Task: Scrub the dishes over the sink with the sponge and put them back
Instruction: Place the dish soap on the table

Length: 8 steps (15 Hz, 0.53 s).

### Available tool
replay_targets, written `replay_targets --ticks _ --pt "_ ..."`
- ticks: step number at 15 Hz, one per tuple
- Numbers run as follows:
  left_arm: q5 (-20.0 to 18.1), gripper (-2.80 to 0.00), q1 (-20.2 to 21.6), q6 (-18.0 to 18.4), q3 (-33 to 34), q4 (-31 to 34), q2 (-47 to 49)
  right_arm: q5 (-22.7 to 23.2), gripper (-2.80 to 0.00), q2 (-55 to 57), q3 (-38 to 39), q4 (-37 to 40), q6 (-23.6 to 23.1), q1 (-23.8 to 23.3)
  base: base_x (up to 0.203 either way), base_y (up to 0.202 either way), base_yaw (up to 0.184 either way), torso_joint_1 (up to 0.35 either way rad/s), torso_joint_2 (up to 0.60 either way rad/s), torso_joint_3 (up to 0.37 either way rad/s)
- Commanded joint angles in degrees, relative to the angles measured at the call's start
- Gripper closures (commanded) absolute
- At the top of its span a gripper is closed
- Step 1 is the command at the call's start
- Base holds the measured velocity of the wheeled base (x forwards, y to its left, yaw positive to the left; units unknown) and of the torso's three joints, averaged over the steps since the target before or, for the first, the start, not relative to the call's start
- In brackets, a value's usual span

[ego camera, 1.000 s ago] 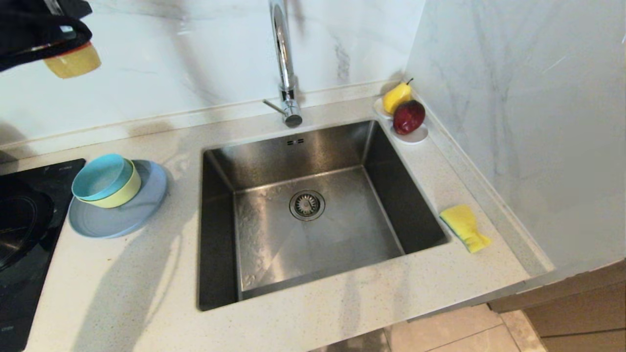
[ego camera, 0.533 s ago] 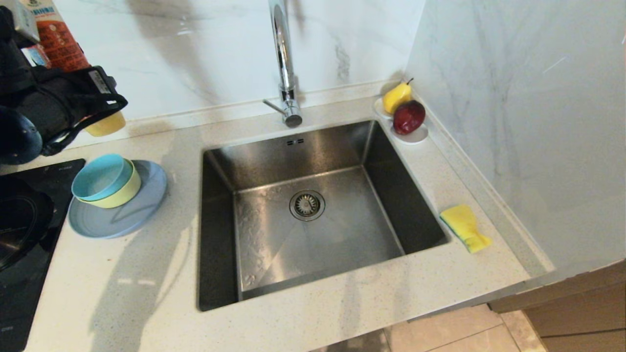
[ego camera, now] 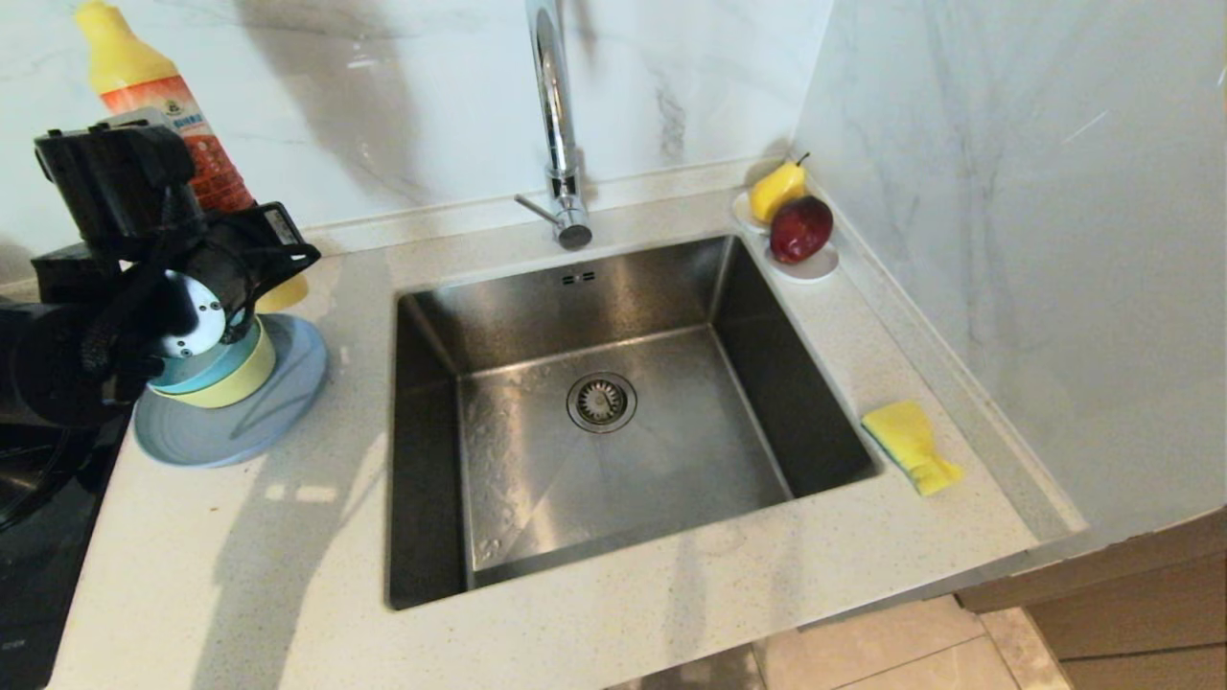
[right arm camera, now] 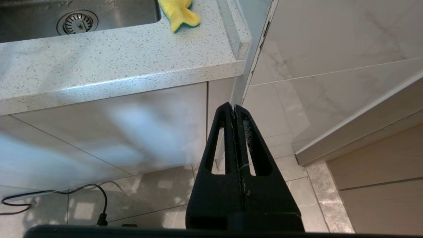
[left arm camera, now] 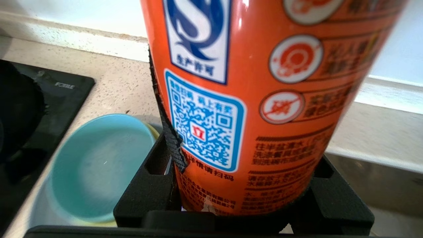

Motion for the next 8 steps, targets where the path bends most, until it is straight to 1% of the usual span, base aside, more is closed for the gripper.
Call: replay_targets --ticks 1,3,6,8 --pt "0.5 0.00 -0.1 0.2 -0.8 -3.6 6.1 0.1 0.00 0.0 0.0 0.0 0.0 0.0 0.000 0.000 0.000 0.000 0.00 0.000" --pt "0.8 0.00 -0.1 0.9 -1.4 -8.0 8.5 0.0 0.00 0.0 -0.1 0.0 0.0 0.0 0.000 0.000 0.000 0.000 0.00 0.000" --pt "3.4 0.00 -0.6 4.9 -1.8 -16.9 13.7 0.0 0.00 0.0 -0.1 0.0 0.0 0.0 0.000 0.000 0.000 0.000 0.00 0.000" --pt "4.6 0.00 -1.0 6.9 -3.6 -21.5 17.5 0.0 0.00 0.0 0.0 0.0 0.0 0.0 0.000 0.000 0.000 0.000 0.00 0.000"
